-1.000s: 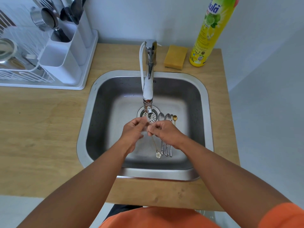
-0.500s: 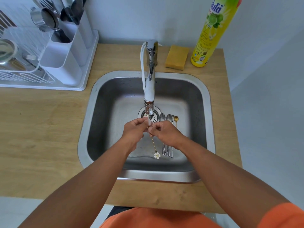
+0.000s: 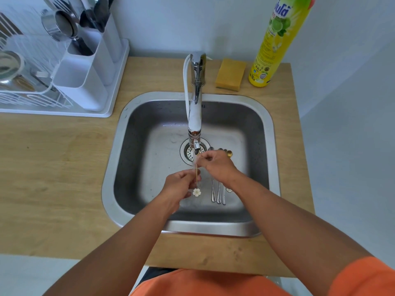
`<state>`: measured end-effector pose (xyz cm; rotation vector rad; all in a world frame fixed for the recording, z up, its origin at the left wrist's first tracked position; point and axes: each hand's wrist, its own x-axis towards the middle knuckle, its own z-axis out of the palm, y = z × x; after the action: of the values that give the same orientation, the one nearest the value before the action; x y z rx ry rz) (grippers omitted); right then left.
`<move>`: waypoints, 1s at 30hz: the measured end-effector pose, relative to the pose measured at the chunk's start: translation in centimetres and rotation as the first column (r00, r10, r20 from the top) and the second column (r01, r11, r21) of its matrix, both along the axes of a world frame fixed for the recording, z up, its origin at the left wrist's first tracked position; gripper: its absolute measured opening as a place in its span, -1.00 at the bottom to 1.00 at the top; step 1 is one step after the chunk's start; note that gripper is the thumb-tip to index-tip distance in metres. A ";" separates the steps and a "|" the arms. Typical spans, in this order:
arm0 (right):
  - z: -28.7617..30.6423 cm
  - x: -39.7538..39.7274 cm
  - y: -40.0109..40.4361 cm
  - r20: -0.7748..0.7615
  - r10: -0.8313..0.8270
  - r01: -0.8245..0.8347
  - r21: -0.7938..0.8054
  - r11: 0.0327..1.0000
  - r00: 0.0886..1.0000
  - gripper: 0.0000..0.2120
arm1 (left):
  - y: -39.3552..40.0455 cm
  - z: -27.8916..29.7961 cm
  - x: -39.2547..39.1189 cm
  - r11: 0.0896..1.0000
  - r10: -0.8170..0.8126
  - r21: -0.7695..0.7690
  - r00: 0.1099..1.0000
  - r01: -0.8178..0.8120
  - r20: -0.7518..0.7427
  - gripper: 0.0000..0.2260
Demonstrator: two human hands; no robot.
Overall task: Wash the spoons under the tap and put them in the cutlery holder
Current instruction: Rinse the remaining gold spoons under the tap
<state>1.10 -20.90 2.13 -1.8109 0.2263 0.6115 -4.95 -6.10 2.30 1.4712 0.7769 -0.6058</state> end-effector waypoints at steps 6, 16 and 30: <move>0.7 1.7 -0.7 0.028 -0.106 0.106 0.008 0.994 0.994 -0.86 | 0.5 -0.1 -0.8 0.994 -0.052 -0.100 0.999 0.052 0.001 -0.81; 0.3 0.1 0.6 -0.007 -0.077 0.077 0.050 0.996 0.997 -0.80 | 0.9 1.3 0.6 0.995 -0.095 -0.029 0.995 0.096 0.039 -0.84; 0.2 -0.8 1.0 -0.058 -0.097 0.101 0.075 0.992 0.994 -0.89 | 1.8 1.3 0.6 0.994 -0.101 -0.035 0.994 0.099 -0.040 -0.79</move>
<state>0.28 -19.89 2.37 -1.6996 0.3226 0.5918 -4.33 -4.32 3.58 1.4774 0.7253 -0.7239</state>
